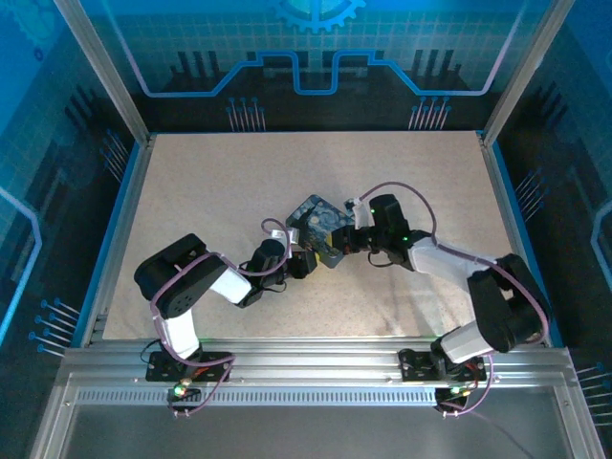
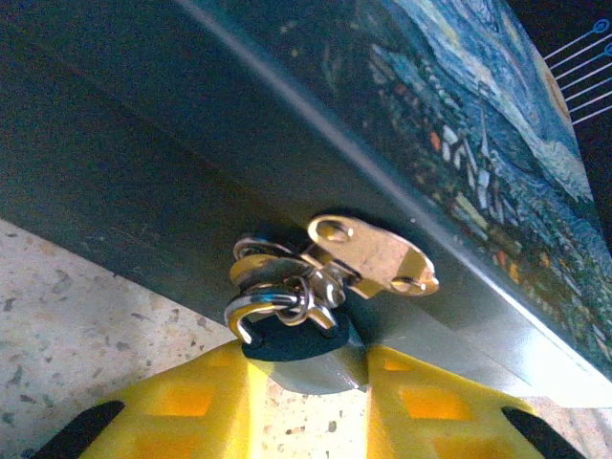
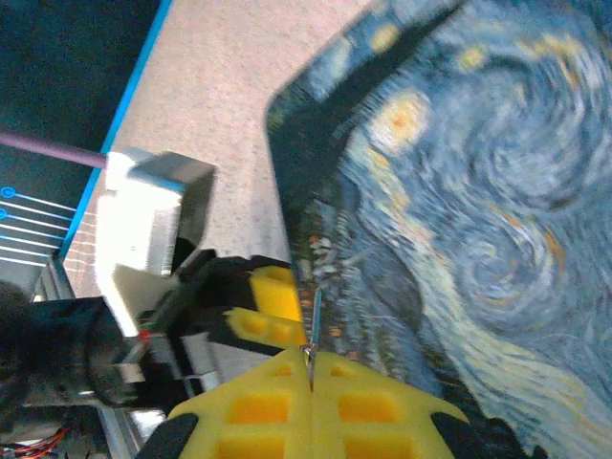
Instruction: Unlock the padlock with the key
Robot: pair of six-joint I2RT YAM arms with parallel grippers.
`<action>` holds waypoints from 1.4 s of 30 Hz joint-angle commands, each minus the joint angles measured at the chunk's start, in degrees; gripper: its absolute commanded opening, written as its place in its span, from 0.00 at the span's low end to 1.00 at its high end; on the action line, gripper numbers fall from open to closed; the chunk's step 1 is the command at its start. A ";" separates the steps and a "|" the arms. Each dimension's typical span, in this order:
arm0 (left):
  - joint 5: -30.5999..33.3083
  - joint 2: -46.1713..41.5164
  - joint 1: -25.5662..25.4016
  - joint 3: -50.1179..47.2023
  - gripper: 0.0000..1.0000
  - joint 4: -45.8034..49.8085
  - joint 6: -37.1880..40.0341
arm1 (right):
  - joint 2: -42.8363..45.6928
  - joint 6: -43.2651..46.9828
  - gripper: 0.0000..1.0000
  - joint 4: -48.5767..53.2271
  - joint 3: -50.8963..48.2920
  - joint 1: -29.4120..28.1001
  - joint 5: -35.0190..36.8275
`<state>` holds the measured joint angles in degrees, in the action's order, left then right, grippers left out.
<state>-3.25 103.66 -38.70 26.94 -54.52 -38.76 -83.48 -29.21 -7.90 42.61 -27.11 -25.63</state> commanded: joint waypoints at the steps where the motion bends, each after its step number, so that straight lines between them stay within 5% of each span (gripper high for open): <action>1: -1.54 -1.93 -0.48 -0.98 0.29 -1.20 -1.94 | 5.04 3.91 0.00 2.38 -1.84 -1.11 1.07; 18: -4.20 -7.32 -2.16 -2.23 0.24 0.74 -13.39 | 11.20 8.82 0.00 -11.14 -20.46 -12.84 14.88; 42: -3.79 -7.50 -3.97 -1.29 0.24 1.66 -15.73 | 2.07 9.96 0.00 -24.70 -21.83 -14.10 18.27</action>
<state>-6.33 97.76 -42.19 25.21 -51.29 -54.11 -80.34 -20.25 -30.00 19.94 -40.58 -7.64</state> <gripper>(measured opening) 0.246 0.062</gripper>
